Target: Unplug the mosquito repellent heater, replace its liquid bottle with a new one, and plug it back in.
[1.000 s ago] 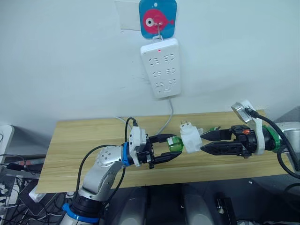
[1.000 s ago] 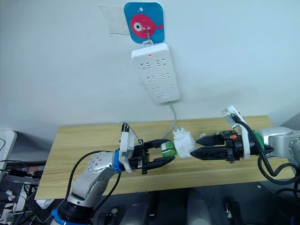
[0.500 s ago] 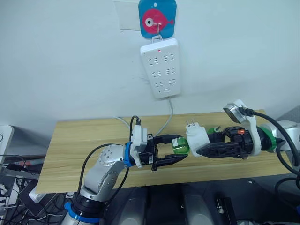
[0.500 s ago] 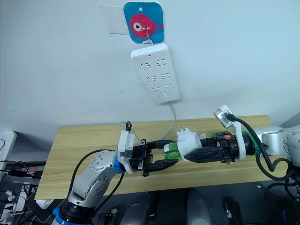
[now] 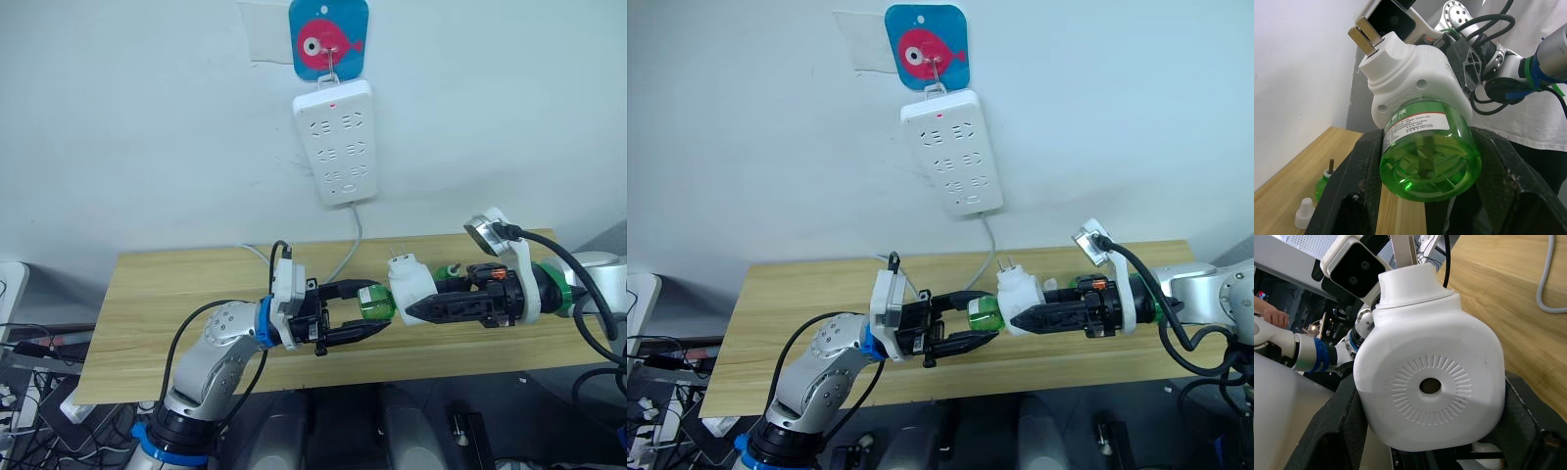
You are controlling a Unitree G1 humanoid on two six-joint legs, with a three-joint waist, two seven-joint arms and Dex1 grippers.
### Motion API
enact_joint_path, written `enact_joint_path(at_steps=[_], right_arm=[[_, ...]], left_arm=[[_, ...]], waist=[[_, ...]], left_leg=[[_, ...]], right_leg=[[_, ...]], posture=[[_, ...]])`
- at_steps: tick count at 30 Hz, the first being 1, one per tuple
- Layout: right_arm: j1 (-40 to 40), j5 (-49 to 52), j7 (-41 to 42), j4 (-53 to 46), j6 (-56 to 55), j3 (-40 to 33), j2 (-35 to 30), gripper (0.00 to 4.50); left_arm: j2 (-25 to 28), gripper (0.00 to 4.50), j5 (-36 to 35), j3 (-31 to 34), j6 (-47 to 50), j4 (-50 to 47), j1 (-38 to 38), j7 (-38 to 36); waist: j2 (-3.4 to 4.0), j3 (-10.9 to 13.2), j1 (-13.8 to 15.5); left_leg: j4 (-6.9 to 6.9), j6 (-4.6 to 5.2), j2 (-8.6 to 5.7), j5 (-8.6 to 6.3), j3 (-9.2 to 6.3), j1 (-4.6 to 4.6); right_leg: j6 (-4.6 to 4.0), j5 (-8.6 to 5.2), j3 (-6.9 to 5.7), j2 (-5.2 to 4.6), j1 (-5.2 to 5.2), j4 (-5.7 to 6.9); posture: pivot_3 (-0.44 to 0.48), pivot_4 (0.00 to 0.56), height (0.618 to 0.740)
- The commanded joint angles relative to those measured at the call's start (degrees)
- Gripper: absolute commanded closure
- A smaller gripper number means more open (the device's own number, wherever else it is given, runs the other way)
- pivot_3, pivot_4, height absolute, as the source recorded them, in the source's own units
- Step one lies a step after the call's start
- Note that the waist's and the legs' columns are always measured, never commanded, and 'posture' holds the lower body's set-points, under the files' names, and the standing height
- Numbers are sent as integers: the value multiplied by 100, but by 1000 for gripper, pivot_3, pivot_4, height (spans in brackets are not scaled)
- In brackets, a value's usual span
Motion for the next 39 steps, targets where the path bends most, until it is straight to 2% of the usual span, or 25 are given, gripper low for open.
enact_joint_path(at_steps=[1,5,7,10,14,17,20,25,30,33,39], right_arm=[[5,381,16,-28,-55,-140,15,1438],[66,471,-144,22,-93,-165,-15,1438],[102,464,-229,55,-114,-178,-42,1438],[204,394,-412,65,-140,-206,-78,1438],[359,151,-1054,-46,-260,-214,-55,1438],[455,-106,-1678,-298,-194,-74,-102,1438],[493,140,-2553,-335,-240,-21,-5,1438],[433,917,-4018,-569,-640,265,87,1438],[443,1927,-5235,-783,-1268,646,-190,1438],[381,2333,-5635,-883,-1600,862,-311,1438],[464,2394,-5810,-1170,-2013,1085,-303,1438]], left_arm=[[-39,1899,62,-77,-167,-170,-30,-59],[19,529,149,-54,-95,-128,-73,23],[79,5,308,-29,-159,-101,-95,80],[215,0,559,23,-249,-130,-122,176],[494,0,1344,-89,-516,-187,-212,424],[713,0,2162,-332,-800,-230,-335,633],[830,0,2675,-560,-1043,-201,-385,726],[588,0,3520,-972,-1107,123,-516,1239],[413,0,4065,-1291,-1148,530,-625,1493],[306,0,4193,-1315,-1156,648,-712,1619],[61,0,4499,-1381,-1393,936,-1012,1874]], waist=[[0,0,-1],[0,0,0],[0,0,1],[0,0,0],[0,0,8],[0,-1,10],[1,-2,6],[0,-3,6],[0,-6,-5],[0,-7,-15],[-2,-8,-53]], left_leg=[[0,0,0,0,0,0],[0,0,0,0,0,0],[0,0,0,0,0,0],[0,0,0,0,1,0],[0,0,0,0,0,0],[0,0,-1,0,1,0],[-2,-1,-1,0,1,0],[-2,-2,-1,1,2,0],[-1,-1,-1,1,4,-1],[-1,-1,0,1,5,-1],[0,0,-1,1,4,-1]], right_leg=[[0,0,0,0,0,0],[0,0,0,0,0,0],[0,0,-1,0,0,0],[0,0,0,0,0,1],[0,0,0,0,0,1],[0,0,2,0,0,1],[0,0,3,0,0,1],[0,1,6,0,-1,3],[2,2,7,0,-1,2],[2,2,7,0,-1,3],[4,2,5,0,-1,4]], posture=[[-116,281,740],[-115,277,740],[-113,275,740],[-104,271,740],[-98,264,740],[-101,263,740],[-105,258,740],[-111,250,740],[-119,250,740],[-125,253,740],[-132,256,740]])
